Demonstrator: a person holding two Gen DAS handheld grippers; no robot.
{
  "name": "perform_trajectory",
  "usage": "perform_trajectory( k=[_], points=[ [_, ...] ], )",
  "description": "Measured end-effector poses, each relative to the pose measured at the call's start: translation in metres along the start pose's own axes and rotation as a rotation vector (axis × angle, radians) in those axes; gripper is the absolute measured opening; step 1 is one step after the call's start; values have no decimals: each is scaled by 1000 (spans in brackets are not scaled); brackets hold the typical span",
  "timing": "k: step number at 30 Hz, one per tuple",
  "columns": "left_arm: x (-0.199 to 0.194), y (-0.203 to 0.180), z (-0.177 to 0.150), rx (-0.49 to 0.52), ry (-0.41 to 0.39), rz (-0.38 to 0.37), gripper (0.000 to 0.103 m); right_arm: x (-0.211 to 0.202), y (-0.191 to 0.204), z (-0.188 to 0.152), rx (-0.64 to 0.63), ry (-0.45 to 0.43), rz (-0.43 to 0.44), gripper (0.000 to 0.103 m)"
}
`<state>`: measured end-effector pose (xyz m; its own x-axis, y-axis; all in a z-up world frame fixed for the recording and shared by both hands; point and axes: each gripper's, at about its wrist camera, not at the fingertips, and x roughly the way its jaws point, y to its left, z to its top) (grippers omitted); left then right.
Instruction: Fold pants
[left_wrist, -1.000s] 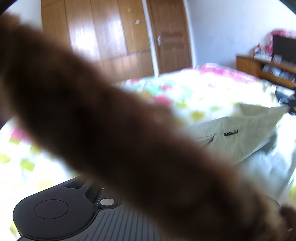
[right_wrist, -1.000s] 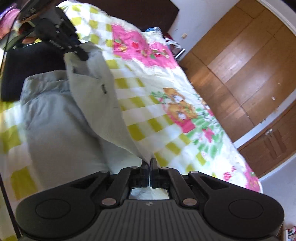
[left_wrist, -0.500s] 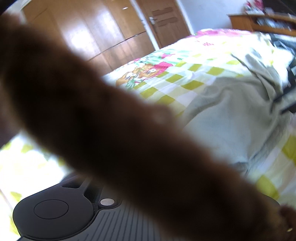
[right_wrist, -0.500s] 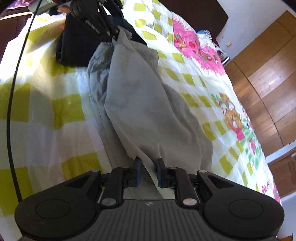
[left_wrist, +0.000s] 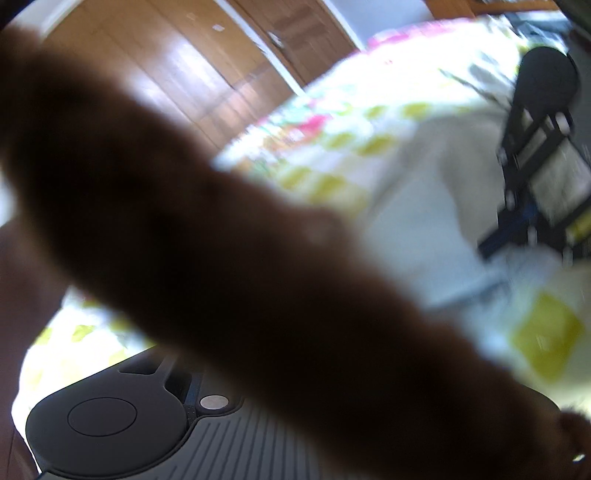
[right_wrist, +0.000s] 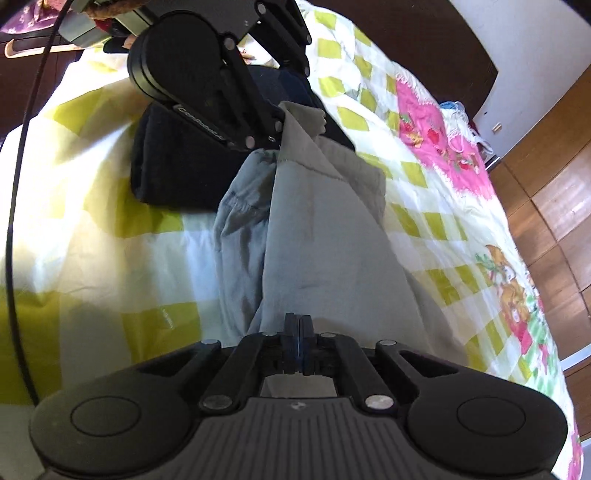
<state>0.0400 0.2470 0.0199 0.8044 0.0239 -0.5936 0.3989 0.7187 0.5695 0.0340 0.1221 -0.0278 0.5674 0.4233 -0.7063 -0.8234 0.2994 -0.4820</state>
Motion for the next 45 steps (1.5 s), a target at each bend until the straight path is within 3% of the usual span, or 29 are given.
perform_trajectory(
  k=[3, 6, 9, 13, 17, 19, 23, 25, 29, 33, 38, 41, 42, 43, 45],
  points=[
    [-7, -3, -10, -2, 35, 14, 35, -2, 10, -12, -20, 5, -17, 15],
    [-24, 14, -8, -124, 18, 13, 37, -13, 3, -19, 24, 12, -18, 16],
    [-36, 18, 1, -125, 0, 53, 38, -25, -10, -29, 69, 37, -44, 19],
    [-41, 15, 12, -86, 1, 78, 40, -55, -42, -55, 207, 73, -101, 21],
    [-47, 24, 17, -225, 1, 34, 40, -79, -90, -97, 427, 145, -181, 37],
    [-52, 17, 30, -236, -41, 17, 39, -82, -118, -121, 547, 190, -226, 37],
    [-45, -18, 74, -220, -131, -117, 39, -75, -175, -164, 760, 254, -313, 37],
    [-31, -43, 96, -217, -157, -219, 39, -67, -205, -181, 855, 268, -362, 38],
    [6, -93, 129, -213, -188, -354, 40, -40, -262, -215, 1052, 294, -411, 45],
    [36, -120, 145, -253, -173, -445, 39, -4, -306, -244, 1233, 349, -440, 46],
    [48, -136, 149, -265, -166, -490, 38, 17, -324, -256, 1295, 366, -477, 54],
    [51, -140, 149, -270, -156, -496, 38, 22, -325, -260, 1296, 394, -515, 50],
    [50, -141, 149, -266, -158, -490, 38, 20, -325, -261, 1296, 395, -523, 44],
    [49, -141, 150, -264, -160, -486, 38, 17, -326, -262, 1304, 393, -521, 23],
    [48, -138, 152, -268, -164, -482, 38, 5, -329, -267, 1364, 351, -496, 17]
  ],
)
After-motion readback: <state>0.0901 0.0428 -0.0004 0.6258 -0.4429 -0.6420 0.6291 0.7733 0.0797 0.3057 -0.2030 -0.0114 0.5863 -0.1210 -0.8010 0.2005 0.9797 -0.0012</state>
